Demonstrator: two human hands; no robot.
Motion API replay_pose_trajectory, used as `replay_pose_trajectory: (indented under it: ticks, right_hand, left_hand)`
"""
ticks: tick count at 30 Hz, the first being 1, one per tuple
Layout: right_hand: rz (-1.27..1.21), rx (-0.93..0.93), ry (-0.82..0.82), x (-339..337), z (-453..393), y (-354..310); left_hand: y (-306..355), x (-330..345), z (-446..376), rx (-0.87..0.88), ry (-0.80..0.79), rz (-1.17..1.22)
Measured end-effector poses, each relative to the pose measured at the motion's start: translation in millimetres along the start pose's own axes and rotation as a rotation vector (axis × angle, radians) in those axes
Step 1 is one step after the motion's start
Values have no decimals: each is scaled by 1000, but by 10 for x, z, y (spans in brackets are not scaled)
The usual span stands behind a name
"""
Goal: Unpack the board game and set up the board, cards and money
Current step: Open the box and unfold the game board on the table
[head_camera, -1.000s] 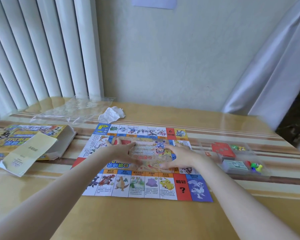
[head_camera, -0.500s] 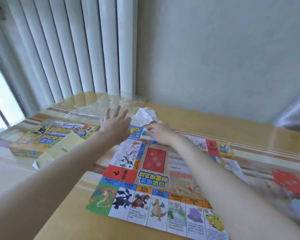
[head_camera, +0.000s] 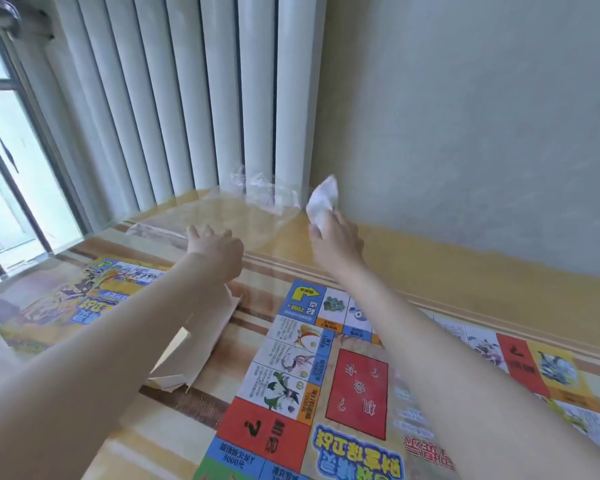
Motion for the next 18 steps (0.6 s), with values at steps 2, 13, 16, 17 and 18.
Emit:
replay_pose_trajectory:
  ticks: [2, 13, 16, 17, 18]
  right_hand:
    - [-94, -85, 52, -130, -95, -220]
    - [-203, -265, -297, 258, 4, -893]
    - [-163, -215, -320, -37, 165, -629]
    - [-171, -184, -335, -117, 222, -494]
    - [-159, -141, -373, -176, 292, -344]
  left_hand:
    - [-19, -7, -22, 7, 33, 24]
    - [-23, -197, 276, 73, 326, 223]
    - [163, -377, 471, 151, 498, 287]
    - [277, -422, 551, 212, 524, 301]
    - [402, -451, 638, 283, 523, 304]
Point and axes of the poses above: each hand's wrist, its own z-axis away from the middle knuckle, its own x-axis out of the palm, y = z × x, the point moved 6 cm from there along -z, towards the middle knuckle, and after that the axes turned 15 degrees about z, right-handed, at the moved point
